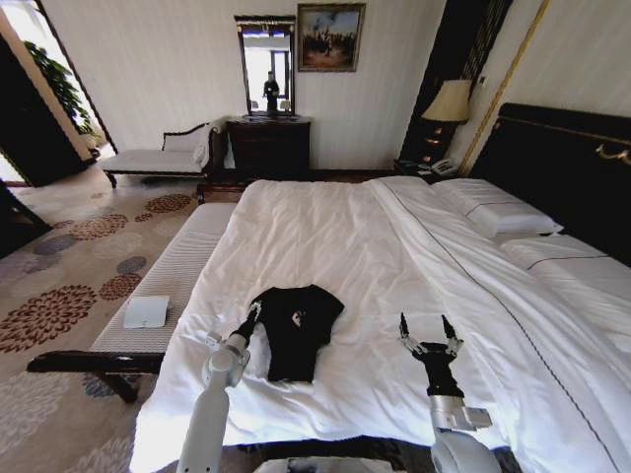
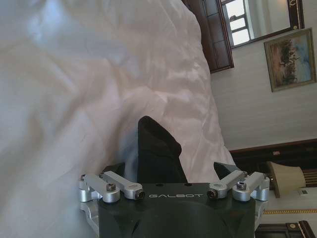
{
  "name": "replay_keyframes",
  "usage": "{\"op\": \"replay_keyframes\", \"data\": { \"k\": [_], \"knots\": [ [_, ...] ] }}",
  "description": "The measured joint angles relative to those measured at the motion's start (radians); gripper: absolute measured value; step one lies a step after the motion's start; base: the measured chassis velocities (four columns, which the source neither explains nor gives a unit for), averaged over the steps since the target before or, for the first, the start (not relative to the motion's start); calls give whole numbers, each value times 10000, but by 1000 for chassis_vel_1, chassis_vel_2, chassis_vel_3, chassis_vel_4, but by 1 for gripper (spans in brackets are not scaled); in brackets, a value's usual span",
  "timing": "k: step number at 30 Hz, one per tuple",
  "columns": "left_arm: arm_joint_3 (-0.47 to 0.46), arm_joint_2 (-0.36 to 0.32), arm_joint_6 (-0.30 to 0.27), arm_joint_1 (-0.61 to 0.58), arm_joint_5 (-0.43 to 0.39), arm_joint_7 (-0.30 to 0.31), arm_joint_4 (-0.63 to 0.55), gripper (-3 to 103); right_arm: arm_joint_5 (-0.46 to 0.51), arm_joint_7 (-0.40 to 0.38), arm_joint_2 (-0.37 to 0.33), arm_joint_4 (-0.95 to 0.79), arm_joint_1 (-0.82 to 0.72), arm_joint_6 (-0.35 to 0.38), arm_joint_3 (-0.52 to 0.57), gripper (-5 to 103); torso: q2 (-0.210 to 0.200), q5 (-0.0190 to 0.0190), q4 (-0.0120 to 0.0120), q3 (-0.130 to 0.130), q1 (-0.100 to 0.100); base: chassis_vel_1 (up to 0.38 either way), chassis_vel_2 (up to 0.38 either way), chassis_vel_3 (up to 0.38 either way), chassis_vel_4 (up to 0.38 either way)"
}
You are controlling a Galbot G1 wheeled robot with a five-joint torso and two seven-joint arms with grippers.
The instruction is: Fold the clothes on the bed.
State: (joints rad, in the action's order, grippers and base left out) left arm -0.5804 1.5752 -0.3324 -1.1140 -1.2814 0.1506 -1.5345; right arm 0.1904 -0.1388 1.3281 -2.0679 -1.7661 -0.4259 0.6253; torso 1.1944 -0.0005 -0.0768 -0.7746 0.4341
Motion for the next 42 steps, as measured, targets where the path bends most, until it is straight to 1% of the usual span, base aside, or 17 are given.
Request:
{"op": "replay_keyframes", "data": {
  "k": [1, 3, 4, 7, 9, 10, 13, 16, 19, 22, 24, 25, 27, 30, 34, 38, 42],
  "knots": [
    [23, 77, 41, 89, 159, -57, 111, 103, -4, -11, 0, 44, 18, -9, -1, 100, 0, -1, -1, 0, 0, 0, 0, 0, 0],
    [0, 174, 103, 159, 281, -60, 203, 96, -3, -25, -2, 63, 21, -18, -2, 100, 0, -1, 0, 0, 0, 0, 0, 0, 0],
    [0, 174, 103, 159, 281, -60, 203, 96, -3, -25, -2, 63, 21, -18, -2, 100, 0, -1, 0, 0, 0, 0, 0, 0, 0],
    [-103, 272, 182, 206, 427, -60, 293, 81, 12, -45, -28, 115, 25, -52, -3, 100, 0, -1, 0, 0, 0, 0, 0, 0, 0],
    [-116, 285, 187, 218, 453, -60, 312, 81, 14, -47, -37, 139, 34, -58, -4, 100, 0, -1, 1, 0, 0, 0, 0, 0, 0],
    [-131, 302, 189, 237, 479, -60, 333, 70, 19, -55, -48, 181, 64, -62, -12, 100, 0, -1, 0, 0, 0, 0, 0, 0, 0],
    [-161, 309, 189, 262, 500, -60, 360, 64, 26, -66, -58, 232, 111, -64, -32, 100, 0, -2, 0, 0, 0, 0, 0, 0, 0],
    [-251, 282, 189, 318, 511, -58, 433, 47, 37, -72, -65, 329, 187, -65, -79, 100, 0, -2, 0, 0, 0, 0, 0, 0, 0],
    [-321, 246, 191, 357, 511, -43, 476, 43, 45, -76, -70, 370, 214, -65, -92, 100, 1, -2, 0, 0, 0, 0, 0, 0, 0],
    [-404, 173, 202, 387, 484, 22, 495, 26, 91, -95, -94, 445, 274, -64, -97, 100, 2, -3, 0, 0, 0, 0, 0, 0, 0],
    [-427, 145, 202, 389, 465, 43, 493, 26, 113, -105, -105, 476, 299, -63, -96, 100, 2, -3, -1, 0, 0, 0, 0, 0, 0],
    [-457, 101, 202, 390, 450, 68, 485, 15, 143, -121, -120, 508, 337, -52, -98, 100, 2, -2, 0, 0, -1, 0, 0, 0, 0],
    [-468, 70, 202, 389, 443, 78, 485, 15, 165, -130, -134, 525, 362, -41, -103, 100, 2, -2, 0, 0, -1, 0, 0, 0, 0],
    [-472, -3, 174, 389, 437, 92, 505, 2, 203, -163, -208, 623, 481, 1, -150, 100, 1, -2, 0, 0, 0, 0, 0, 0, 0],
    [-468, -34, 127, 381, 436, 104, 508, 2, 275, -195, -364, 749, 640, 97, -264, 100, 2, -2, -2, 0, -1, 0, 0, 0, 0],
    [-459, -135, 50, 365, 421, 128, 439, 2, 895, -215, -807, 993, 1006, 293, -516, 100, 2, -4, -3, 0, -1, 0, 0, 0, 0],
    [-413, -560, -81, 217, 363, 150, -2, 2, 3306, -1, -2190, 1426, 1921, 760, -1229, 100, 1, -3, 2, 0, -1, 0, 0, 0, 0]
  ]
}}
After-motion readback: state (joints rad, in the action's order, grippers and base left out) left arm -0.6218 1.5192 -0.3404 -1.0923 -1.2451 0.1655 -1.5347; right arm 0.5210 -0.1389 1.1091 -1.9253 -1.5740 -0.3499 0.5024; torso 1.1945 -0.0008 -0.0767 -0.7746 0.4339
